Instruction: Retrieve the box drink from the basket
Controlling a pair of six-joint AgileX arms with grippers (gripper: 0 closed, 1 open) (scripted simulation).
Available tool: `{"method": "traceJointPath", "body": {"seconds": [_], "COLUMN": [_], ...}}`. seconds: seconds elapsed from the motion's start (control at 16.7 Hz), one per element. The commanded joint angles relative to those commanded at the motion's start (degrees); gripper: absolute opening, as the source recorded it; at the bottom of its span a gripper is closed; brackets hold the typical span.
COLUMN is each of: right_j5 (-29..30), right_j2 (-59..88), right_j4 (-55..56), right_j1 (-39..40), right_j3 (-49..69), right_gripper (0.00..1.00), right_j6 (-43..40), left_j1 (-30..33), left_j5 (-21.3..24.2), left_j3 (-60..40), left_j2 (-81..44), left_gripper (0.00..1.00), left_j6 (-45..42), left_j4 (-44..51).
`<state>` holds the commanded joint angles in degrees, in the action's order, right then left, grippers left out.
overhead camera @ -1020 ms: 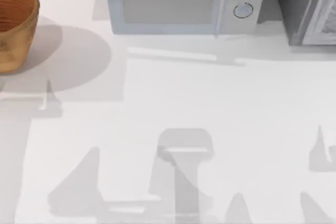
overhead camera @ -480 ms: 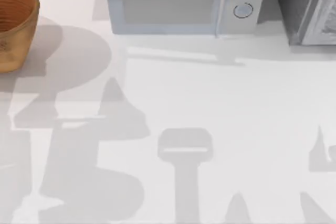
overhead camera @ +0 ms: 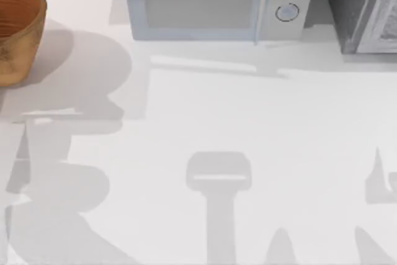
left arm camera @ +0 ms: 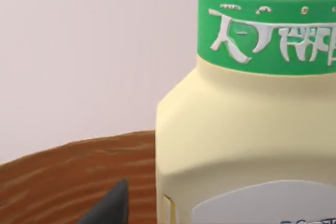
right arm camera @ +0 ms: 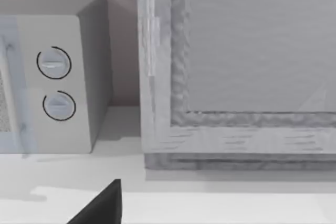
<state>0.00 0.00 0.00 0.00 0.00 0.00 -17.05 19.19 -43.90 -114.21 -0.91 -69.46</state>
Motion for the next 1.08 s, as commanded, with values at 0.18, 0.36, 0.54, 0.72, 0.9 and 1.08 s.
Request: {"method": "traceJointPath", "body": {"seconds": [0.18, 0.36, 0.54, 0.72, 0.9, 1.08], "right_j5": [0.00, 0.00, 0.00, 0.00, 0.00, 0.00], "right_j2": [0.00, 0.00, 0.00, 0.00, 0.00, 0.00], "right_j4": [0.00, 0.00, 0.00, 0.00, 0.00, 0.00], "right_j1": [0.00, 0.00, 0.00, 0.00, 0.00, 0.00], "right_j3": [0.00, 0.00, 0.00, 0.00, 0.00, 0.00], "right_gripper": [1.00, 1.00, 1.00, 1.00, 1.00, 1.00], "right_j6": [0.00, 0.00, 0.00, 0.00, 0.00, 0.00], "left_j1": [0.00, 0.22, 0.66, 1.48, 2.20, 2.40], "left_j5": [0.01, -0.09, -0.64, -1.43, -2.11, -2.30], "left_j3": [-0.01, -0.01, -2.51, -7.22, -11.28, -12.42], "left_j2": [-0.04, 0.95, -1.10, -3.88, -6.28, -6.96], "left_gripper": [1.00, 1.00, 1.00, 1.00, 1.00, 1.00], "left_j6": [0.00, -0.14, 0.02, 0.05, 0.08, 0.09], "left_j4": [-0.02, -0.08, 1.44, 3.31, 4.94, 5.40]}}
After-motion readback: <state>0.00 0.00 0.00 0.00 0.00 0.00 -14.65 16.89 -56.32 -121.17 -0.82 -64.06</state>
